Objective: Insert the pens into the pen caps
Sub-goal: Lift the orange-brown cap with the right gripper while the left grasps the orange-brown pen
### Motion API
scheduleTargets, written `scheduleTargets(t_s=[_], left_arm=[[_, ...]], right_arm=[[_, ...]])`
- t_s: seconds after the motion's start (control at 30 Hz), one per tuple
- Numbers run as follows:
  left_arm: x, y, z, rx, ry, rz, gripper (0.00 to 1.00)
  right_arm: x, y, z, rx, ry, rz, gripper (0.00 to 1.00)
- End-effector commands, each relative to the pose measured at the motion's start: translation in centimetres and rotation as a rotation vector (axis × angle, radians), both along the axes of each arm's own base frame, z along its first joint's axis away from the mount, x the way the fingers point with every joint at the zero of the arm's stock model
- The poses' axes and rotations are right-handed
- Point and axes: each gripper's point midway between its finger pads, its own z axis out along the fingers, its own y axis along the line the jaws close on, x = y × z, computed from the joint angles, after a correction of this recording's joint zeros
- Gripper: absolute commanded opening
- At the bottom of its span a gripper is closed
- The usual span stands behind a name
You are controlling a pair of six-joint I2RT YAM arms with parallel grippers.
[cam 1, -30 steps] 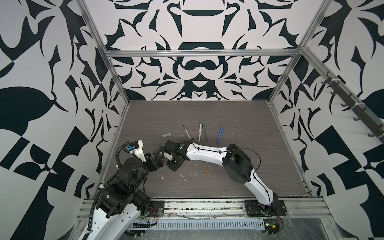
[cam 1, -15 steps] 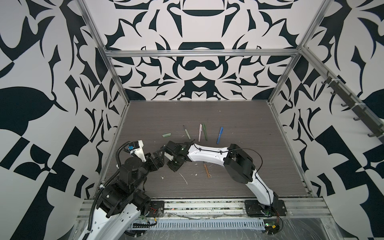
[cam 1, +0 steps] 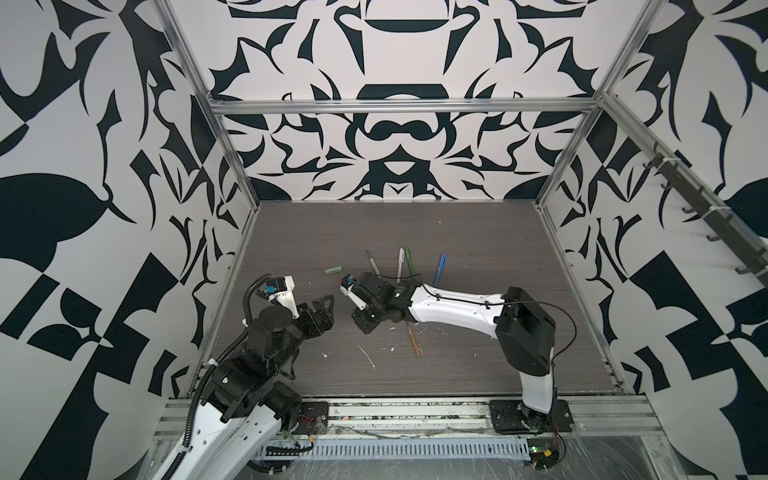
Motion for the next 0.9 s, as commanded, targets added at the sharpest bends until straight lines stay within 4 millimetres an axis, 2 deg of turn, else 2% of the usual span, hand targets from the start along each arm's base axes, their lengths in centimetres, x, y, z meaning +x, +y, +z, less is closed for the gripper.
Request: scheduleTargets(t_s=[0.0, 0.2, 0.3, 0.5, 0.67, 0.87], left_arm=[[0.7, -1.4, -1.4, -0.011, 0.072, -0.029, 0.81], [1.6, -5.1, -5.4, -0.074, 0.268, -0.092, 0.74], [1.7, -7.2, -7.3, -0.072, 0.324, -0.114, 0.73], [0.6, -13.1, -9.7, 0.03, 0.423, -0.192, 0.72], [-0.6, -17.8, -12.5, 0.134, 0.51, -0.249, 0.71], [-1.2, -22.2, -14.9, 0.249, 0.607, -0.274, 0.65]], right_arm=[[3.1, -4.0, 2.3, 0.062, -0.068, -0.16, 0.08], [6.2, -13.3, 4.0, 0.126, -0.145, -0.387, 0.08], [7.2, -16.6, 4.4, 0.18, -0.188, -0.469, 0.08], [8.2, -19.8, 3.8, 0.302, -0.258, -0.575, 0.08], [8.4, -22.0, 3.5, 0.312, -0.322, -0.668, 0.08], [8.1, -26.8, 4.1, 0.274, -0.432, -0.854, 0.06]])
